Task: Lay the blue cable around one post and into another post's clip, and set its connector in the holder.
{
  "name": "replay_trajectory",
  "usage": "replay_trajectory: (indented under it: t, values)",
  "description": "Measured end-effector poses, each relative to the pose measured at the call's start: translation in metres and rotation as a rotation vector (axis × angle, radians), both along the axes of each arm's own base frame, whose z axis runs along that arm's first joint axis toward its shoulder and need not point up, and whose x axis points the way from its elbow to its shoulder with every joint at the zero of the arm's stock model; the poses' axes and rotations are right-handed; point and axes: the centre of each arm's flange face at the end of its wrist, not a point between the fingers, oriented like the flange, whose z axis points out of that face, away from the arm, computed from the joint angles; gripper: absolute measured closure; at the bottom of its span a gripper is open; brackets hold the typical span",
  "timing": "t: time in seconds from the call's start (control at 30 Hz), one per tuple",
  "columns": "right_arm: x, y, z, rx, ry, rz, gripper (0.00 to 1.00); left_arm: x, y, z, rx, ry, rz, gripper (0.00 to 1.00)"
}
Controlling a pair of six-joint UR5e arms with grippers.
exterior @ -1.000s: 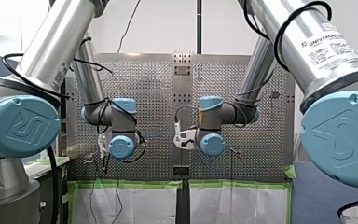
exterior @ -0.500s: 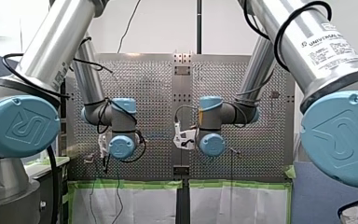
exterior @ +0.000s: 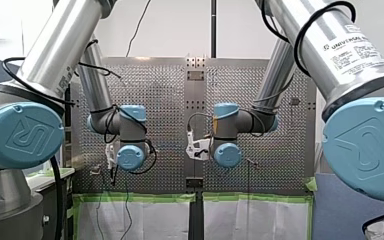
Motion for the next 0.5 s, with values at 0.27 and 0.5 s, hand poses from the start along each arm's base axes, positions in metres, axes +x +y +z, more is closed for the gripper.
replay_trajectory:
  t: [0.27, 0.5]
  values:
    - [0.006, 0.004, -0.005, 0.019, -0.002, 0.0, 1.0, -0.008, -0.001, 0.004, 0.007, -0.013, 0.0, 1.0]
    - [0.018, 0.009, -0.031, 0.107, 0.0, -0.014, 1.0, -0.033, -0.008, 0.007, 0.008, -0.035, -0.02, 1.0]
